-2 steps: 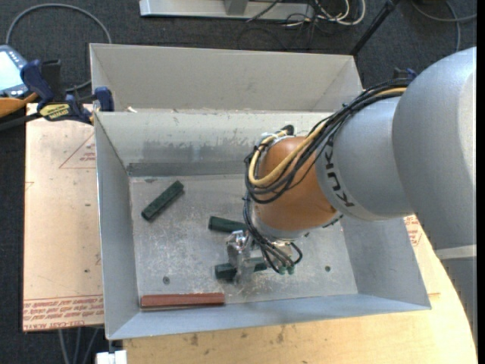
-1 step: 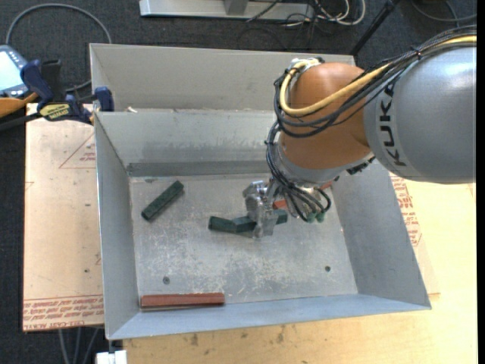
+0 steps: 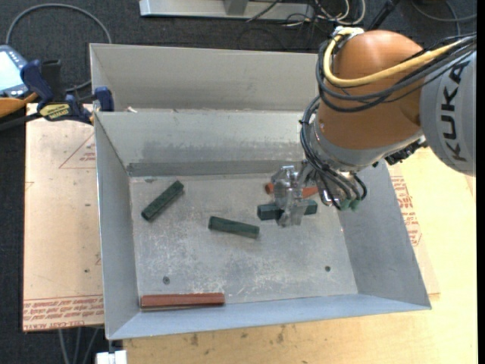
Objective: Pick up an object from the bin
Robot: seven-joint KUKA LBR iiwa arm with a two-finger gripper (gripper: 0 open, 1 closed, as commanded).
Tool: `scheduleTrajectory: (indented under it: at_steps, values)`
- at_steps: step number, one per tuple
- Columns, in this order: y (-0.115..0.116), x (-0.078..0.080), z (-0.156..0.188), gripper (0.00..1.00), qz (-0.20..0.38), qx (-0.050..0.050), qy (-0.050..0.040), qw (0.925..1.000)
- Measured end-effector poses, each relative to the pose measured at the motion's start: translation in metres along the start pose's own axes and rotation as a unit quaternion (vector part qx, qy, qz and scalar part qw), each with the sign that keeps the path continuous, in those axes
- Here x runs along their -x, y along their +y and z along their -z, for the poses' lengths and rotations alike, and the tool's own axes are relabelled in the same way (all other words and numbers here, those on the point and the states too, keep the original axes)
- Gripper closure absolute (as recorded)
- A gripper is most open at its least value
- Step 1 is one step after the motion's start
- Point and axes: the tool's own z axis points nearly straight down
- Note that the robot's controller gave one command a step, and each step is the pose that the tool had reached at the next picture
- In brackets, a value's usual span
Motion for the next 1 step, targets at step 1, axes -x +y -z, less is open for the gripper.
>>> scheduleTrajectory:
  at_steps: [1]
  values:
    - [0.0025, 0.0376, 0.0227, 1.0, 0.151, 0.001, 0.0015, 0.9886]
